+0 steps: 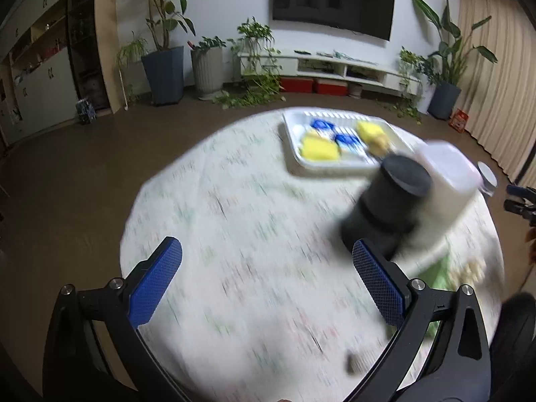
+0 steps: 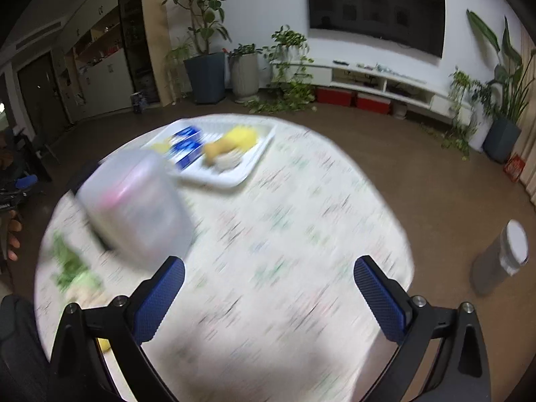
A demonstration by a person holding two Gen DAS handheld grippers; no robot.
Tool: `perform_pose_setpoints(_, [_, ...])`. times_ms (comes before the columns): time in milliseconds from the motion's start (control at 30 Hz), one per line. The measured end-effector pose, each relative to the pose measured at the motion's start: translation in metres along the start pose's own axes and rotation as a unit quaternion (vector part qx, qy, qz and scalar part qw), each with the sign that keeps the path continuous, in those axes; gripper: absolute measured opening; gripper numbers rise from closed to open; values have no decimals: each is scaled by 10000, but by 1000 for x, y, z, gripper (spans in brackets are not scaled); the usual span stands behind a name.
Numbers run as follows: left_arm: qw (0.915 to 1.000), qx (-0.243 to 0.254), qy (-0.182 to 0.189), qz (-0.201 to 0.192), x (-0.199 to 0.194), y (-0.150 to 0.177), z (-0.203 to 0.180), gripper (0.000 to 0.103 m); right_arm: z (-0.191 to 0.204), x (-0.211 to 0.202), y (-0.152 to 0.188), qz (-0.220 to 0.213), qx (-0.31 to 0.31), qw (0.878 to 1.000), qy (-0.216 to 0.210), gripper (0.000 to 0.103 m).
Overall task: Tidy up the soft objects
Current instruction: 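Withdraw both open tools from the tray back to the table, then grasp the cream knitted scrubber with left tool while right tool grasps the yellow egg sponge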
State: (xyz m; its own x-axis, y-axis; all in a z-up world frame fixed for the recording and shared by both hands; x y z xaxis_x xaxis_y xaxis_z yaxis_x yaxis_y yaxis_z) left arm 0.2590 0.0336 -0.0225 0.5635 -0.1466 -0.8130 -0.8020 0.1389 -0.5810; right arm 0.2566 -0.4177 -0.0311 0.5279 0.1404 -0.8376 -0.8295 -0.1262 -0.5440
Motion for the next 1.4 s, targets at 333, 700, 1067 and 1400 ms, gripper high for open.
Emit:
perform_pose_setpoints(333, [9993, 146, 80, 327, -22, 80, -52, 103, 84, -14, 85, 192, 19, 9985, -515, 103])
perform_pose_setpoints(700, [9978, 173, 269, 587, -16, 133, -95, 103, 155, -19, 128, 217, -146, 9975, -653, 103])
perform_pose_setpoints(1067, [9972, 35, 44, 751, 25, 118, -96, 103, 170, 19, 109, 376, -192, 9983, -398, 102])
perform_pose_setpoints(1400, [9955, -123, -117, 936, 47, 113, -90, 103, 164, 47, 100, 617, -83, 9965, -554, 92])
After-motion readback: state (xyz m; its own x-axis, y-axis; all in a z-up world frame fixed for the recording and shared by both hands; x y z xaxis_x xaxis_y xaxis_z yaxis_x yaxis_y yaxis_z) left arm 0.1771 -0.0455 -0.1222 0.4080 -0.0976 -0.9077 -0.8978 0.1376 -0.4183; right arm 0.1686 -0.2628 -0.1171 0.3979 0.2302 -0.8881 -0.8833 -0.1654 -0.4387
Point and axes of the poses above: each gripper's, at about its wrist camera, not at the fingertips, and x roughly the way its jaws point, z to its left, y to its underside, the point moved 5 cm from there along x, roughly the way its jaws point, and after that the axes turned 11 degrees about z, right-handed, at the moved point
